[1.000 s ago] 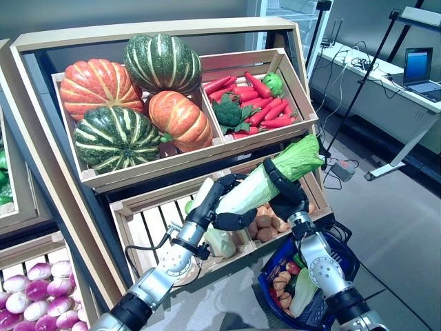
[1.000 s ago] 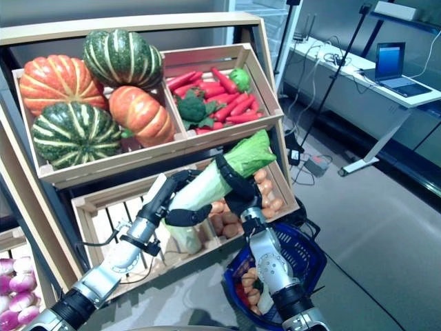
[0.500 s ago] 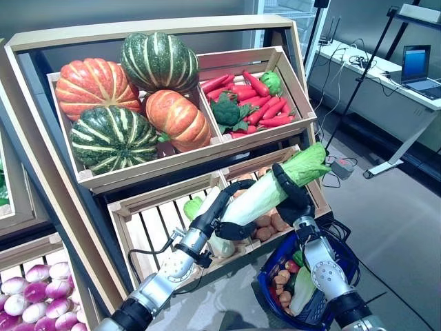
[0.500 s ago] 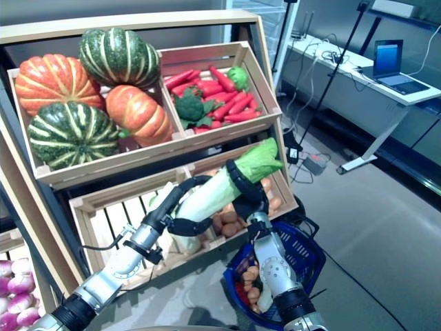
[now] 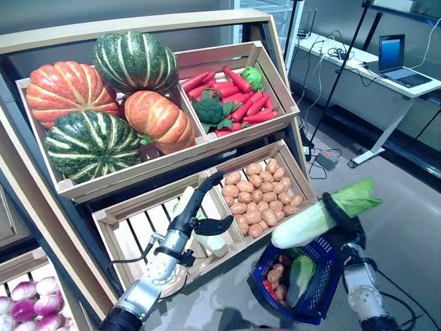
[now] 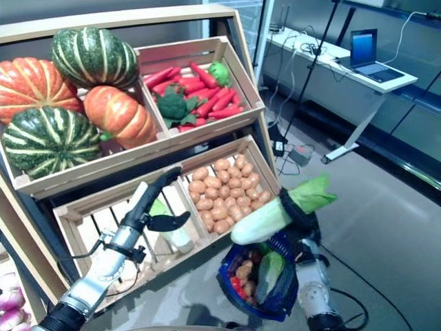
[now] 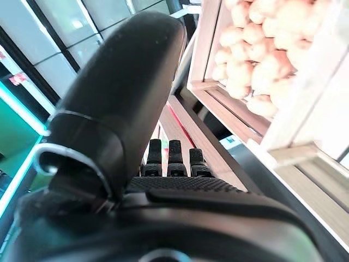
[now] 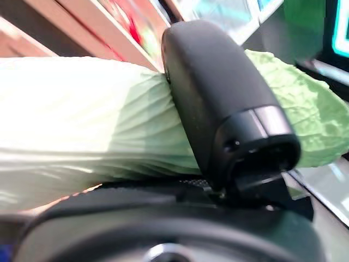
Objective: Put vegetables into the basket
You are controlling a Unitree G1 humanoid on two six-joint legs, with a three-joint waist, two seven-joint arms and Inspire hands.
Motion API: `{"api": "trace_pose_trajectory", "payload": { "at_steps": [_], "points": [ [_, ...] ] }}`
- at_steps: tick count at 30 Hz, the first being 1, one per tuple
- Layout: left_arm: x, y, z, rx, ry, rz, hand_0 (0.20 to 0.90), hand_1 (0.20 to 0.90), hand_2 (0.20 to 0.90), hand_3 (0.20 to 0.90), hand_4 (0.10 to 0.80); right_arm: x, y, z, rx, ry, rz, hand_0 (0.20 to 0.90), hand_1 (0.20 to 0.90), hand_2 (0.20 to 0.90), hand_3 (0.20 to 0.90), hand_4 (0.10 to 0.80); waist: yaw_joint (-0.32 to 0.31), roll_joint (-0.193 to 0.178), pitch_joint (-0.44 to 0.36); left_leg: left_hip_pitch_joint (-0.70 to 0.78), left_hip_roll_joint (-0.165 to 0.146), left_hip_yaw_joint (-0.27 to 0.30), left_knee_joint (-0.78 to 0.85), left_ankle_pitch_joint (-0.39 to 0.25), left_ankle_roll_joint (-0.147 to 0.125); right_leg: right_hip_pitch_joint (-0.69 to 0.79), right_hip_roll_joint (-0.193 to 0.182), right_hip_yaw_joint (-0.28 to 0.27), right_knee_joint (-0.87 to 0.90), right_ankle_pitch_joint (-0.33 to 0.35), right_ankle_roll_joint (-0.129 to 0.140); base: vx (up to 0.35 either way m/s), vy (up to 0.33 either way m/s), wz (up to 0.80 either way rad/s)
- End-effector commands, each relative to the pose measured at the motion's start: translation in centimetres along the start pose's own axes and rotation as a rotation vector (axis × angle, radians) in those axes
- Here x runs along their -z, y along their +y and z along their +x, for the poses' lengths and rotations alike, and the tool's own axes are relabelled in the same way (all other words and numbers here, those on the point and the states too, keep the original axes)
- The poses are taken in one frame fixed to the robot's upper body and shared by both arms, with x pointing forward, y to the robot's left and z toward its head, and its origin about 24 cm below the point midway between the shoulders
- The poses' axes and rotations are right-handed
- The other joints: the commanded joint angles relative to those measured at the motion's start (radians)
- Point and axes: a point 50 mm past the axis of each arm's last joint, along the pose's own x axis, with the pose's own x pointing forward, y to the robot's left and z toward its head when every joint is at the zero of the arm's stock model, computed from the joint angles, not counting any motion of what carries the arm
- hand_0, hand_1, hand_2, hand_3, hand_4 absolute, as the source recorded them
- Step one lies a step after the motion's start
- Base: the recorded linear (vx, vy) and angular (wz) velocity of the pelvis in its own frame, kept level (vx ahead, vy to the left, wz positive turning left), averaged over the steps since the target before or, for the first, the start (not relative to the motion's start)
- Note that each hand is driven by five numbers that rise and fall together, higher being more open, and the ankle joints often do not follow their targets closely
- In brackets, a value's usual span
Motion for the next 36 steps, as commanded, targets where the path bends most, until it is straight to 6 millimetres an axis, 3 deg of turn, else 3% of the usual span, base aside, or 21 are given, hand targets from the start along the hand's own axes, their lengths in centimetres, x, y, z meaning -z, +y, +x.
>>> {"api": "trace_pose_trajectory", "payload": {
  "at_steps": [1,10,16,19,25,28,31,36],
  "points": [
    [-2.7,2.7,1.9,-0.103,-0.192,0.018,0.9,0.9,0.9,0.9,0.8,-6.4,3.0,2.1,-0.13,-0.284,-0.054,0.3,0.3,0.3,0.3,0.4,-0.018,-0.003,-0.004,0.027,-0.007,0.018,0.009,-0.121,0.032,0.035,0.004,-0.004,0.003,-0.041,-0.024,0.021,-0.031,-0.05],
    [-1.1,3.6,1.1,-0.135,-0.096,0.069,0.9,0.9,0.9,0.9,0.8,-7.7,-1.5,1.8,0.123,-0.267,-0.245,0.3,0.3,0.3,0.3,0.4,-0.003,0.001,-0.002,0.02,-0.008,0.008,0.009,-0.119,0.027,0.032,0.001,-0.023,0.003,-0.042,-0.023,0.022,-0.004,0.0],
    [1.5,4.3,0.2,-0.185,0.043,0.186,0.9,0.9,0.9,0.9,0.8,-8.4,-2.7,2.6,0.211,-0.226,-0.32,0.3,0.3,0.3,0.3,0.4,0.019,0.002,0.016,0.011,-0.01,-0.003,0.009,-0.11,0.025,0.028,-0.001,-0.037,0.003,-0.041,-0.025,0.053,-0.02,0.01],
    [2.7,5.8,-0.2,-0.243,0.105,0.27,0.9,0.9,0.9,0.9,0.8,-9.1,-2.8,3.5,0.263,-0.231,-0.339,0.3,0.3,0.3,0.3,0.4,0.04,0.01,0.036,-0.002,-0.012,-0.011,0.009,-0.101,0.023,0.018,-0.004,-0.04,0.003,-0.043,-0.028,0.036,-0.005,-0.01],
    [1.9,8.5,1.2,-0.316,0.074,0.344,0.9,0.9,0.9,0.9,0.8,-10.5,-1.0,5.2,0.305,-0.314,-0.415,0.3,0.3,0.3,0.3,0.4,0.068,0.029,0.109,-0.066,-0.019,-0.038,0.009,-0.078,0.022,-0.033,-0.011,-0.047,0.003,-0.031,-0.036,-0.046,-0.012,0.08],
    [0.5,9.9,2.5,-0.357,0.011,0.347,0.9,0.9,0.9,0.9,0.8,-12.1,1.1,6.4,0.319,-0.372,-0.498,0.3,0.3,0.3,0.3,0.4,0.072,0.043,0.169,-0.139,-0.026,-0.059,0.064,-0.084,0.019,-0.077,-0.018,-0.057,0.015,-0.028,-0.043,-0.154,-0.046,0.08],
    [-1.5,10.5,3.9,-0.401,-0.093,0.35,0.9,0.9,0.9,0.9,0.8,-14.5,3.4,7.4,0.297,-0.437,-0.499,0.3,0.3,0.3,0.3,0.4,0.071,0.068,0.255,-0.258,-0.035,-0.074,0.178,-0.09,0.01,-0.174,-0.033,-0.079,0.123,-0.058,-0.056,-0.243,-0.014,0.21],
    [-3.8,10.7,5.7,-0.472,-0.202,0.401,0.9,0.9,0.9,0.9,0.8,-16.6,4.7,8.2,0.314,-0.468,-0.47,0.3,0.3,0.3,0.3,0.4,0.06,0.089,0.332,-0.445,-0.02,-0.057,0.442,-0.163,0.005,-0.347,-0.065,-0.114,0.374,-0.145,-0.082,-0.227,-0.003,0.12]
  ]
}}
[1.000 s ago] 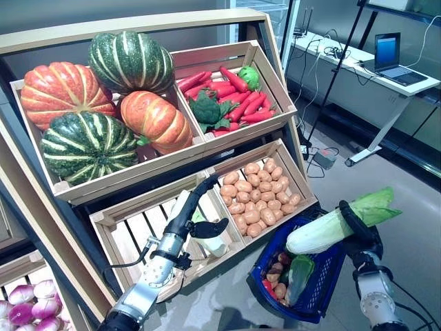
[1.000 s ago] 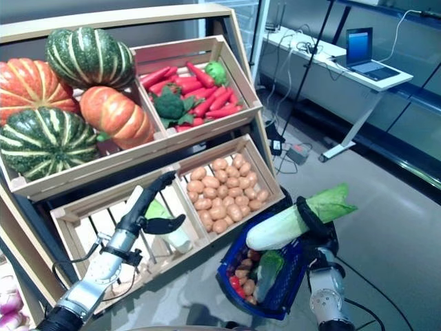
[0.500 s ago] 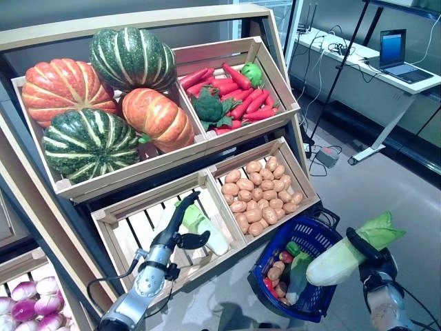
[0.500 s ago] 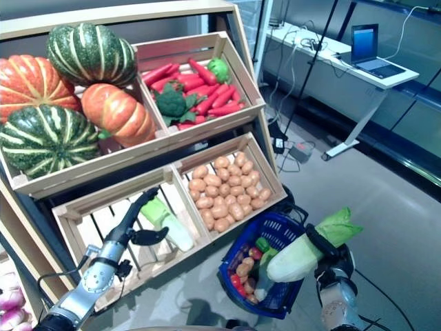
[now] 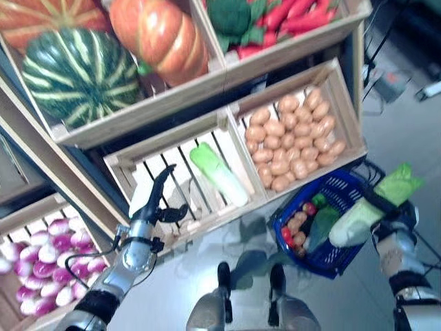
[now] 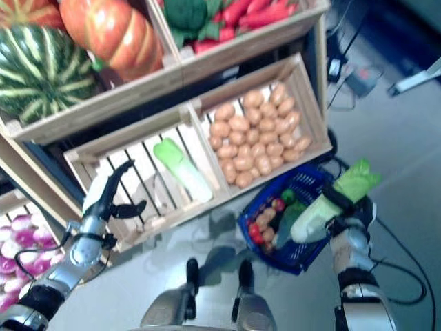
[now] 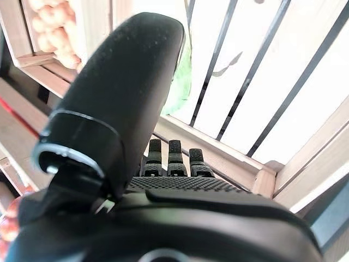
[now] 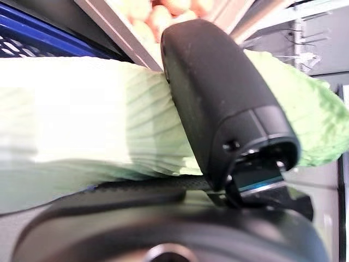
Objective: Put vegetables into the basket
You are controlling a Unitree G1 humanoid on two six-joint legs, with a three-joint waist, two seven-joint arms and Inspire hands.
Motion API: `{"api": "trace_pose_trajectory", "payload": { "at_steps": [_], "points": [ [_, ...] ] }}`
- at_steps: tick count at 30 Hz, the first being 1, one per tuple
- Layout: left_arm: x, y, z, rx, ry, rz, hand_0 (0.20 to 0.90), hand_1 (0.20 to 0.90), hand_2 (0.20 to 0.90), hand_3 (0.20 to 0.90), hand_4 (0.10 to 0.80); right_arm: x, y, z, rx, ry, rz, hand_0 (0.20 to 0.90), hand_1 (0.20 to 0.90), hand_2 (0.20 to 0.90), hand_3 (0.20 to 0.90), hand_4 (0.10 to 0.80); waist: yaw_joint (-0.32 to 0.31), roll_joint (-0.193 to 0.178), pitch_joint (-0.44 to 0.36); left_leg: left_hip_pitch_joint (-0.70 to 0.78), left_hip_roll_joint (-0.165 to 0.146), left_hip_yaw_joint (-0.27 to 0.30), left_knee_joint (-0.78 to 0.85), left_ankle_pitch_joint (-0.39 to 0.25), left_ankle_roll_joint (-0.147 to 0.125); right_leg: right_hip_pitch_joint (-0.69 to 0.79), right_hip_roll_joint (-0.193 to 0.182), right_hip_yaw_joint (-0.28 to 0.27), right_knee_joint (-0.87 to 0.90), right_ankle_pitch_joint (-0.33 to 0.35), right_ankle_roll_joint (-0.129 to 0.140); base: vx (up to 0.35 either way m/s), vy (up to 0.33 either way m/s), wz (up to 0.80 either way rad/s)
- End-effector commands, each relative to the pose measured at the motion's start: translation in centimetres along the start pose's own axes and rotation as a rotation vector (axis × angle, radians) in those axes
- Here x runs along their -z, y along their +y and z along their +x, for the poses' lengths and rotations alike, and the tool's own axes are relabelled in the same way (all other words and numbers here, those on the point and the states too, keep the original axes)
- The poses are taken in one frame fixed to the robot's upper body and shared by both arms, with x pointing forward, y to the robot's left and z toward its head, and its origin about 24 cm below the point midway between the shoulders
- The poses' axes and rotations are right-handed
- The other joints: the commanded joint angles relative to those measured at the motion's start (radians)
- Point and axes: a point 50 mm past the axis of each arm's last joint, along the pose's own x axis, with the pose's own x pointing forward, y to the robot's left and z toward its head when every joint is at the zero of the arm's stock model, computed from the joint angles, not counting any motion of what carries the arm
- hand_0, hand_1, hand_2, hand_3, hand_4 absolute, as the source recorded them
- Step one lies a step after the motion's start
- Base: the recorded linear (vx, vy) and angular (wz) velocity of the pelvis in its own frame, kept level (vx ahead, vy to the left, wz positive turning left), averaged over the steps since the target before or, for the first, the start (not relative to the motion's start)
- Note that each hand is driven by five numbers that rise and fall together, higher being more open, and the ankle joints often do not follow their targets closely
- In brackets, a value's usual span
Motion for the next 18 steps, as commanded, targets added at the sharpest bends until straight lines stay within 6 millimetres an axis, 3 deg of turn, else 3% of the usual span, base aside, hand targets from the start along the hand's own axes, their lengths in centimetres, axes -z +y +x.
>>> {"api": "trace_pose_trajectory", "payload": {
  "at_steps": [1,5,11,12,13,18],
  "points": [
    [-3.7,3.8,3.0,-0.207,-0.215,0.017,0.9,0.9,0.9,0.9,0.8,-6.6,-1.5,1.1,0.065,-0.242,0.032,0.3,0.3,0.3,0.3,0.4,-0.011,-0.022,0.012,-0.119,-0.014,0.0,0.321,-0.209,-0.004,-0.085,-0.056,-0.046,0.327,-0.213,-0.064,-0.135,-0.009,0.09],
    [-4.8,4.6,3.8,-0.248,-0.254,0.012,0.9,0.9,0.9,0.9,0.8,-7.5,-1.9,1.4,0.064,-0.249,0.066,0.3,0.3,0.3,0.3,0.4,-0.016,-0.014,0.046,-0.28,0.001,-0.006,0.569,-0.304,0.019,-0.239,-0.092,-0.053,0.578,-0.294,-0.088,-0.115,-0.004,0.02],
    [-6.5,4.9,3.4,-0.264,-0.357,0.027,0.9,0.9,0.9,0.9,0.8,-8.3,-1.0,1.5,0.029,-0.258,0.128,0.3,0.3,0.3,0.3,0.4,-0.011,-0.001,0.057,-0.398,-0.004,-0.018,0.721,-0.366,0.042,-0.373,-0.117,-0.031,0.75,-0.345,-0.1,-0.038,-0.009,0.09],
    [-6.9,5.1,3.5,-0.27,-0.375,0.022,0.9,0.9,0.9,0.9,0.8,-8.5,-0.5,1.6,0.006,-0.255,0.125,0.446,0.446,0.446,0.446,0.497,-0.01,0.001,0.058,-0.425,-0.006,-0.017,0.752,-0.375,0.047,-0.403,-0.121,-0.026,0.785,-0.354,-0.105,-0.059,0.014,0.02],
    [-7.2,5.2,3.5,-0.278,-0.388,0.021,0.9,0.9,0.9,0.9,0.8,-8.6,0.0,1.6,-0.012,-0.251,0.114,0.9,0.9,0.9,0.9,0.8,-0.01,0.001,0.054,-0.453,-0.006,-0.016,0.784,-0.385,0.053,-0.438,-0.128,-0.019,0.827,-0.365,-0.107,-0.055,0.015,0.01],
    [-8.0,5.8,4.3,-0.289,-0.416,0.009,0.9,0.9,0.9,0.9,0.8,-9.5,1.1,1.9,-0.052,-0.249,0.098,0.9,0.9,0.9,0.9,0.8,-0.007,-0.002,0.042,-0.504,-0.001,-0.013,0.854,-0.413,0.058,-0.501,-0.14,-0.007,0.913,-0.395,-0.111,-0.007,0.003,0.0]
  ]
}}
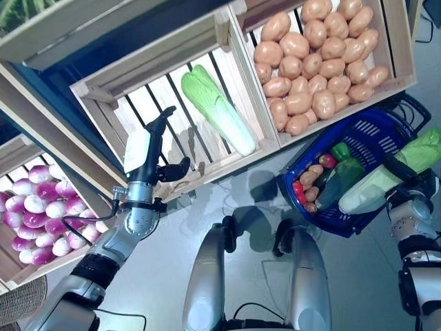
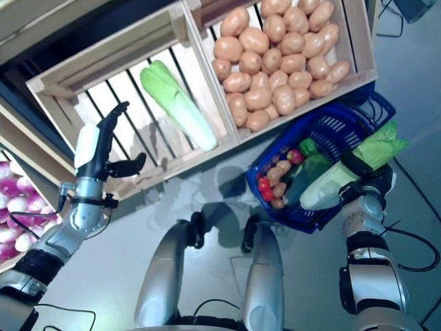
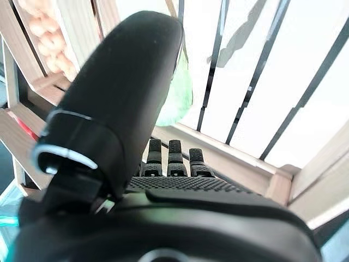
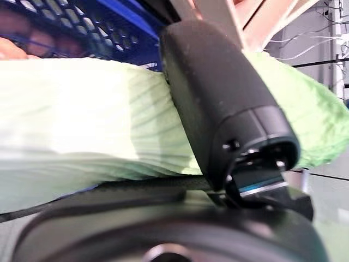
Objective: Put vegetables into the basket
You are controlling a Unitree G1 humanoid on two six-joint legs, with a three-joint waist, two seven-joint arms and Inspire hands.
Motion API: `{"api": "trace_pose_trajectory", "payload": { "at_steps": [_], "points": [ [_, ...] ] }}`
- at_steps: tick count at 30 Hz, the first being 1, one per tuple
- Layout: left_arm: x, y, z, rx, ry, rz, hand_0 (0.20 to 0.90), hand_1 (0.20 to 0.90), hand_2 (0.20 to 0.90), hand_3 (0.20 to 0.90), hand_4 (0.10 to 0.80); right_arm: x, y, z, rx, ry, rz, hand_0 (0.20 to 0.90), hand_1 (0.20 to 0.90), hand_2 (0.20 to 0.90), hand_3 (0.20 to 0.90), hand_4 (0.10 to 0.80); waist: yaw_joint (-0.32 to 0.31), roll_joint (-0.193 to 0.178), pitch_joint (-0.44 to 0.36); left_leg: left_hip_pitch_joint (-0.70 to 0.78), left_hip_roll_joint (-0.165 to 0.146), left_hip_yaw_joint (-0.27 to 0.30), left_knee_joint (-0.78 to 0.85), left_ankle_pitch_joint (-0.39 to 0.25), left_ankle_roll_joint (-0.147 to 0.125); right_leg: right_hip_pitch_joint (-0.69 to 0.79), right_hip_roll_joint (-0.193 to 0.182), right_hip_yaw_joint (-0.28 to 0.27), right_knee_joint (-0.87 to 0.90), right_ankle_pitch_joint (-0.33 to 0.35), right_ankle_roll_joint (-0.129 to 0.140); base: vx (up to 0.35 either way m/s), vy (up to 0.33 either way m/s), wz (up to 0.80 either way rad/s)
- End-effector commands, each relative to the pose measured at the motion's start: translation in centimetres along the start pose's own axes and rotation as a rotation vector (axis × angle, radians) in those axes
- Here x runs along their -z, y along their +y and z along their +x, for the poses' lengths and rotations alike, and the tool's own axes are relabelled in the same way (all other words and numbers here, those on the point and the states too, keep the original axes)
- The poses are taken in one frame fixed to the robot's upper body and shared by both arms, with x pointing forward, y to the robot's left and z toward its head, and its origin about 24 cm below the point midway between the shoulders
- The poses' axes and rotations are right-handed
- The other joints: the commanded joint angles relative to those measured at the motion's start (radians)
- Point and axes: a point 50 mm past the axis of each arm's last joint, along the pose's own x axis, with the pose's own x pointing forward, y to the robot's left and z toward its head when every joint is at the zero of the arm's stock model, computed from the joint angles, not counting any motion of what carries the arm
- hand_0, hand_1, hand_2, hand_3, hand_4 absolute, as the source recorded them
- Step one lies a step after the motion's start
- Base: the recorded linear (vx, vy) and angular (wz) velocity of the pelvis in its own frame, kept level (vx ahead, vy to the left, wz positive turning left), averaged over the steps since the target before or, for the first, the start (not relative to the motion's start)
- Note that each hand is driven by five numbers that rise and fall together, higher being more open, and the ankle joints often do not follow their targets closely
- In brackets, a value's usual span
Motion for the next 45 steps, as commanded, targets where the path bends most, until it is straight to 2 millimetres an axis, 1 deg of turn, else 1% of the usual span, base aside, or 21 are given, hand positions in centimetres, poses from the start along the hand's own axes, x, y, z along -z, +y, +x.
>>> {"api": "trace_pose_trajectory", "payload": {
  "at_steps": [1,3,10,17,19,22,26,27,28,29,30,32,34,36,39,42,45],
  "points": [
    [-3.3,2.9,2.4,-0.158,-0.192,-0.058,0.9,0.9,0.9,0.9,0.8,-6.0,1.0,0.8,-0.076,-0.197,0.029,0.9,0.9,0.9,0.9,0.8,-0.002,-0.002,-0.057,0.018,-0.015,0.014,0.05,-0.103,0.035,0.058,0.006,-0.011,-0.013,0.0,-0.06,-0.019,0.036,0.01],
    [-3.4,2.8,2.4,-0.151,-0.196,-0.05,0.9,0.9,0.9,0.9,0.8,-6.1,1.5,0.9,-0.095,-0.194,0.02,0.9,0.9,0.9,0.9,0.8,-0.001,-0.004,-0.062,0.011,-0.012,0.014,0.062,-0.108,0.035,0.048,0.007,-0.009,-0.001,-0.003,-0.061,0.001,0.036,0.01],
    [-2.9,3.1,2.7,-0.156,-0.197,0.003,0.9,0.9,0.9,0.9,0.8,-5.4,2.0,0.8,-0.17,-0.159,-0.002,0.9,0.9,0.9,0.9,0.8,0.001,-0.011,-0.071,0.02,-0.006,0.02,0.061,-0.111,0.033,0.049,0.01,-0.005,0.0,0.0,-0.055,0.011,0.019,-0.02],
    [-2.4,3.7,3.6,-0.148,-0.184,0.107,0.9,0.9,0.9,0.9,0.8,-5.3,2.4,0.8,-0.205,-0.142,-0.035,0.9,0.9,0.9,0.9,0.8,-0.004,-0.018,-0.071,0.028,0.001,0.027,0.057,-0.108,0.032,0.046,0.006,-0.005,0.004,0.005,-0.051,0.0,0.0,0.0],
    [-2.4,4.1,3.9,-0.154,-0.206,0.176,0.9,0.9,0.9,0.9,0.8,-5.2,2.5,0.8,-0.213,-0.127,-0.034,0.9,0.9,0.9,0.9,0.8,-0.007,-0.019,-0.072,0.032,0.004,0.029,0.05,-0.104,0.029,0.046,0.007,-0.004,0.0,0.007,-0.048,0.0,0.0,0.0],
    [-2.3,4.9,4.6,-0.164,-0.208,0.23,0.9,0.9,0.9,0.9,0.8,-4.9,2.4,0.9,-0.221,-0.104,-0.037,0.9,0.9,0.9,0.9,0.8,-0.014,-0.021,-0.072,0.039,0.01,0.033,0.039,-0.101,0.027,0.049,0.01,0.001,-0.007,0.01,-0.046,0.0,0.0,0.0],
    [-2.1,5.8,5.4,-0.167,-0.193,0.264,0.9,0.9,0.9,0.9,0.8,-4.8,2.2,0.9,-0.256,-0.096,-0.049,0.9,0.9,0.9,0.9,0.8,-0.023,-0.022,-0.071,0.044,0.015,0.037,0.04,-0.103,0.026,0.05,0.011,0.004,-0.003,0.007,-0.046,0.004,0.009,-0.03],
    [-2.1,6.2,5.8,-0.172,-0.185,0.266,0.9,0.9,0.9,0.9,0.8,-5.2,2.6,0.8,-0.28,-0.136,-0.092,0.9,0.9,0.9,0.9,0.8,-0.027,-0.023,-0.07,0.044,0.018,0.037,0.045,-0.106,0.026,0.049,0.01,0.006,0.004,0.004,-0.045,0.015,0.006,-0.03],
    [-2.0,6.4,5.9,-0.175,-0.18,0.265,0.9,0.9,0.9,0.9,0.8,-5.9,2.9,0.6,-0.256,-0.205,-0.143,0.9,0.9,0.9,0.9,0.8,-0.029,-0.024,-0.07,0.043,0.019,0.038,0.048,-0.108,0.025,0.046,0.01,0.007,0.008,0.002,-0.045,0.019,0.006,-0.04],
    [-2.0,6.5,6.0,-0.18,-0.176,0.266,0.9,0.9,0.9,0.9,0.8,-7.1,3.5,0.1,-0.205,-0.348,-0.246,0.9,0.9,0.9,0.9,0.8,-0.033,-0.025,-0.071,0.042,0.02,0.038,0.049,-0.11,0.025,0.046,0.012,0.009,0.007,0.002,-0.043,0.015,0.005,-0.03],
    [-2.0,6.5,6.0,-0.181,-0.173,0.264,0.9,0.9,0.9,0.9,0.8,-7.8,4.2,-0.3,-0.203,-0.428,-0.302,0.9,0.9,0.9,0.9,0.8,-0.036,-0.025,-0.07,0.042,0.02,0.037,0.05,-0.111,0.024,0.045,0.013,0.01,0.008,0.002,-0.041,0.01,0.007,-0.04],
    [-2.0,6.6,5.8,-0.186,-0.166,0.262,0.9,0.9,0.9,0.9,0.8,-9.1,5.8,-1.4,-0.201,-0.56,-0.347,0.9,0.9,0.9,0.9,0.8,-0.043,-0.027,-0.069,0.039,0.023,0.039,0.049,-0.112,0.024,0.039,0.016,0.014,0.006,0.004,-0.039,0.002,0.017,-0.04],
    [-1.5,6.3,5.2,-0.187,-0.157,0.254,0.9,0.9,0.9,0.9,0.8,-9.4,6.8,-2.5,-0.194,-0.65,-0.353,0.9,0.9,0.9,0.9,0.8,-0.05,-0.028,-0.067,0.038,0.022,0.038,0.045,-0.113,0.021,0.035,0.02,0.019,0.003,0.005,-0.034,-0.001,0.03,-0.04],
    [-1.1,5.8,4.5,-0.189,-0.15,0.241,0.9,0.9,0.9,0.9,0.8,-9.0,6.8,-3.3,-0.191,-0.698,-0.334,0.9,0.9,0.9,0.9,0.8,-0.055,-0.027,-0.064,0.038,0.022,0.039,0.04,-0.115,0.02,0.034,0.023,0.024,-0.002,0.005,-0.029,-0.003,0.03,-0.05],
    [-0.8,5.3,4.0,-0.194,-0.147,0.226,0.9,0.9,0.9,0.9,0.8,-7.9,7.2,-3.9,-0.214,-0.704,-0.317,0.9,0.9,0.9,0.9,0.8,-0.058,-0.025,-0.062,0.036,0.022,0.039,0.038,-0.119,0.018,0.03,0.023,0.028,-0.003,0.003,-0.024,-0.008,0.019,-0.05],
    [-0.7,4.9,3.7,-0.201,-0.143,0.214,0.9,0.9,0.9,0.9,0.8,-7.1,7.4,-4.4,-0.243,-0.716,-0.292,0.9,0.9,0.9,0.9,0.8,-0.06,-0.024,-0.059,0.035,0.022,0.039,0.038,-0.123,0.017,0.029,0.023,0.031,-0.005,0.0,-0.022,0.0,0.0,0.0],
    [-0.7,4.6,3.6,-0.2,-0.144,0.211,0.9,0.9,0.9,0.9,0.8,-6.4,7.5,-4.4,-0.281,-0.683,-0.271,0.9,0.9,0.9,0.9,0.8,-0.06,-0.023,-0.058,0.033,0.023,0.04,0.037,-0.123,0.014,0.027,0.024,0.033,-0.008,0.001,-0.02,0.0,0.0,0.0]
  ]
}}
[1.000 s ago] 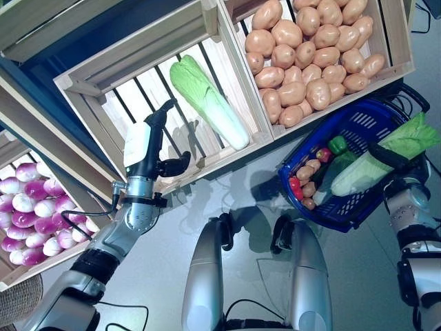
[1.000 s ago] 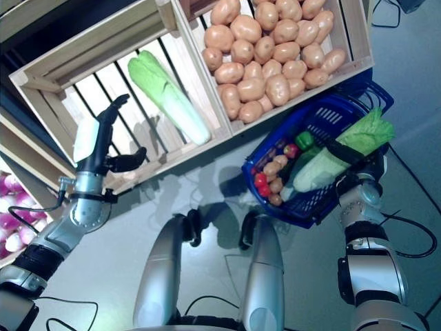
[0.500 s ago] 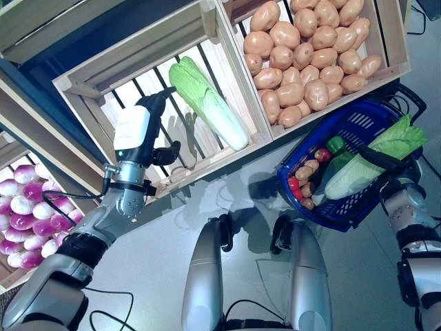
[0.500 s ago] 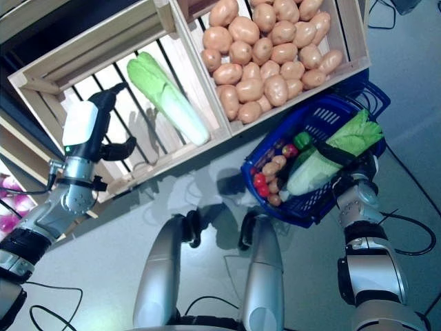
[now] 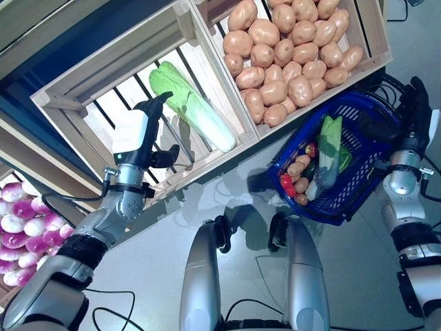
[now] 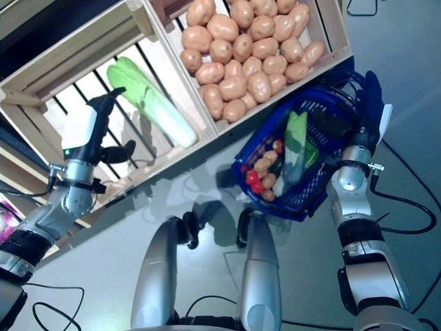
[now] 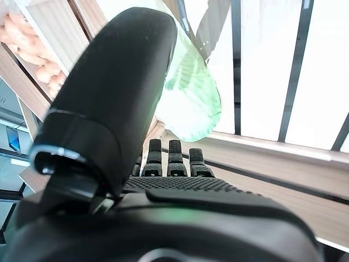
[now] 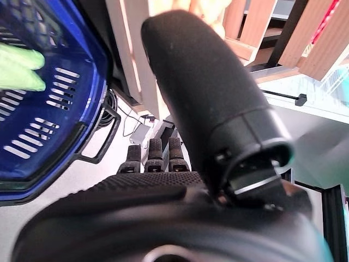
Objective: Put vegetables into the basket
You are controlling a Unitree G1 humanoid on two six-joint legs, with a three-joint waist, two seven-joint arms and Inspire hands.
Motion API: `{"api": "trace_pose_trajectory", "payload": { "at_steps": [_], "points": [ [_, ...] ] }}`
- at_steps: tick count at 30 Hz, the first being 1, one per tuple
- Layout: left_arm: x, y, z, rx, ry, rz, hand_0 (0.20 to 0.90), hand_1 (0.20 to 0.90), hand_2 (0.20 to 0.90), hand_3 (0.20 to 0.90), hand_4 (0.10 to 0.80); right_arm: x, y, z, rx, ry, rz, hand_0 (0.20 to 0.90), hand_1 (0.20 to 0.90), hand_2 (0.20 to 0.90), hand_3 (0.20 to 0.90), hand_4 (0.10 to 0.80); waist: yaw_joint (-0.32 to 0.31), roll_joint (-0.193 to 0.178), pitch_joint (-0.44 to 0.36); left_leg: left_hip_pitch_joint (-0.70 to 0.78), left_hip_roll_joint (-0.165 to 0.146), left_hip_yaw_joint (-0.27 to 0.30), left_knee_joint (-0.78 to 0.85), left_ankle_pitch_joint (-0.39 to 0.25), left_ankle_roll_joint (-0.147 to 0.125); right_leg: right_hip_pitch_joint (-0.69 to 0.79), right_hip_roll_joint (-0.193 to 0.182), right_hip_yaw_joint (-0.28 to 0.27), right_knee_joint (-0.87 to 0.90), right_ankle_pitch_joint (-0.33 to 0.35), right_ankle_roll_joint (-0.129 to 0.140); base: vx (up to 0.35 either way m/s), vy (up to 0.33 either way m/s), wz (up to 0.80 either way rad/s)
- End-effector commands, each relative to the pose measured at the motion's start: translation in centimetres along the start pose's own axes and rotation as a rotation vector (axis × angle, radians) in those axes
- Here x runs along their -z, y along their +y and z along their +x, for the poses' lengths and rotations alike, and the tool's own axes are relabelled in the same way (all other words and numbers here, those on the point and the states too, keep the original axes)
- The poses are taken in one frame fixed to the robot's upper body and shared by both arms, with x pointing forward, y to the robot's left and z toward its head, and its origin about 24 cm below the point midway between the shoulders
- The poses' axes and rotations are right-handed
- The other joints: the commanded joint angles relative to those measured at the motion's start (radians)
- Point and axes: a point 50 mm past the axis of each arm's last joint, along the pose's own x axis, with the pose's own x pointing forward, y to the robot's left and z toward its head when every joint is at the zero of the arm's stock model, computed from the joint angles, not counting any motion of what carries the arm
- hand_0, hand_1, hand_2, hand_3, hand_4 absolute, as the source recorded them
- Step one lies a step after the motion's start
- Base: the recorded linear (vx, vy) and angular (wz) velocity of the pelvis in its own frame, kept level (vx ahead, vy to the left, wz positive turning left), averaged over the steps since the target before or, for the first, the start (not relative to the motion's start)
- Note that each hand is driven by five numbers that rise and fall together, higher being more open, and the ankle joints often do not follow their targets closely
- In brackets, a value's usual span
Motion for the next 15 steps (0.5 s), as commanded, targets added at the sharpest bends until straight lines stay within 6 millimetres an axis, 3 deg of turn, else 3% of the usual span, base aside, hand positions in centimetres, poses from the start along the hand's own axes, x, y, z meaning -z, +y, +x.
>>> {"api": "trace_pose_trajectory", "payload": {
  "at_steps": [1,9,15],
  "points": [
    [-0.5,2.7,1.2,-0.21,-0.046,-0.037,0.9,0.9,0.9,0.9,0.8,-2.5,-0.4,0.2,0.009,-0.18,0.076,0.9,0.9,0.9,0.9,0.8,0.0,-0.015,-0.06,0.069,-0.016,0.033,-0.036,-0.087,0.026,0.077,-0.006,0.014,-0.07,0.019,-0.01,0.0,0.0,0.0],
    [-0.5,2.8,1.6,-0.196,-0.058,-0.014,0.9,0.9,0.9,0.9,0.8,-1.6,-0.3,0.2,-0.019,-0.113,0.131,0.9,0.9,0.9,0.9,0.8,0.0,-0.013,-0.057,0.068,-0.016,0.035,-0.04,-0.087,0.021,0.071,-0.013,0.014,-0.068,0.019,-0.007,0.0,0.0,0.0],
    [0.4,3.8,2.2,-0.184,-0.068,0.153,0.9,0.9,0.9,0.9,0.8,-1.4,-0.8,0.6,-0.01,-0.087,0.145,0.9,0.9,0.9,0.9,0.8,-0.005,-0.01,-0.059,0.061,-0.013,0.04,-0.039,-0.088,0.017,0.06,-0.014,0.019,-0.067,0.02,-0.002,0.0,0.0,0.0]
  ]
}}
